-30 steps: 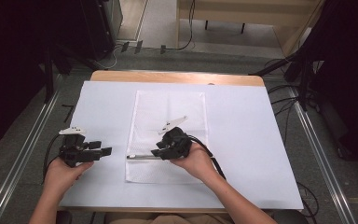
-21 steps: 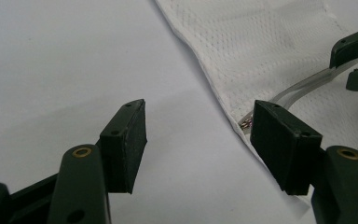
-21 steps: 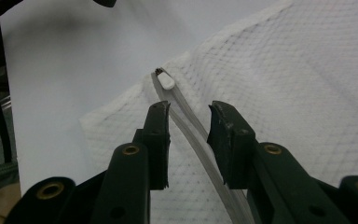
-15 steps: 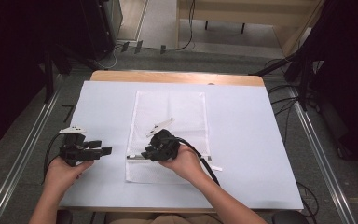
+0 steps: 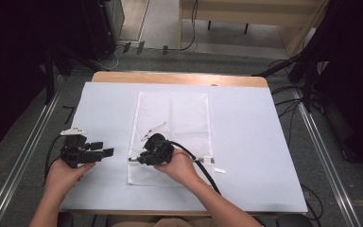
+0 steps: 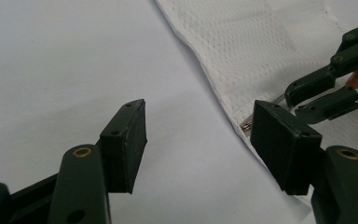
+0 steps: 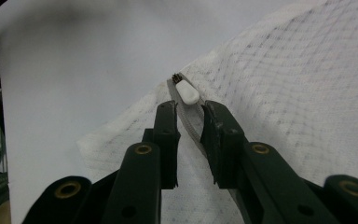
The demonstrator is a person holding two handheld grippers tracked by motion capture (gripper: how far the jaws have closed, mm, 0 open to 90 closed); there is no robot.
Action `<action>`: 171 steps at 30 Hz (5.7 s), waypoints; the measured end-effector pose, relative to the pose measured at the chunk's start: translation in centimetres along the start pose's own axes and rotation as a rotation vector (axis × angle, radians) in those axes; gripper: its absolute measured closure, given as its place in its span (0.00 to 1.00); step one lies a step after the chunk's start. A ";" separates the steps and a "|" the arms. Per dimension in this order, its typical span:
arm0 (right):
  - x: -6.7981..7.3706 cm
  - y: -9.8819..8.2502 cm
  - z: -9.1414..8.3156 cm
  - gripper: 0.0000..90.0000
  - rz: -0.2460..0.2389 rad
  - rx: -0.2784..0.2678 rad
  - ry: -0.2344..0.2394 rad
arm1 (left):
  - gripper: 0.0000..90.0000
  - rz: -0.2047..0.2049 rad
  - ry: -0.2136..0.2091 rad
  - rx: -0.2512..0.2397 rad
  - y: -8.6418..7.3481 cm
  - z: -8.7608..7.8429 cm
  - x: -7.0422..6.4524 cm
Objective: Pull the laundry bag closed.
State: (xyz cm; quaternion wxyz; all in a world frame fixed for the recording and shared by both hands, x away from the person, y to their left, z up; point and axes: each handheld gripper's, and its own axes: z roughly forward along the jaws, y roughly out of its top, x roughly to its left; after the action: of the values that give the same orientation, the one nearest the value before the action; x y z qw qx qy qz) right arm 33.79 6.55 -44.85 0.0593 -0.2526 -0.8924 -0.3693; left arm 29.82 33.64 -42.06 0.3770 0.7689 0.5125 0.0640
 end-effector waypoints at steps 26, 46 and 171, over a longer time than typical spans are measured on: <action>0.4 0.9 2.9 0.91 0.022 -0.001 0.022 | 0.41 0.001 -0.016 0.005 0.0 0.1 0.2; 0.6 2.0 2.0 0.98 -0.041 -0.029 0.012 | 0.45 0.071 -0.093 0.045 -0.1 1.0 -0.7; -1.5 0.1 -1.2 0.99 -0.122 -0.049 0.112 | 0.98 0.212 -0.238 0.220 0.8 4.4 -3.9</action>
State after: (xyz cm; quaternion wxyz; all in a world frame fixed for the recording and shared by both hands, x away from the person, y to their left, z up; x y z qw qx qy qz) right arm 35.00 5.17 -44.35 0.0801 -0.1780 -0.8921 -0.4075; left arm 30.70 27.96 -43.56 0.3396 0.8574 0.3841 -0.0446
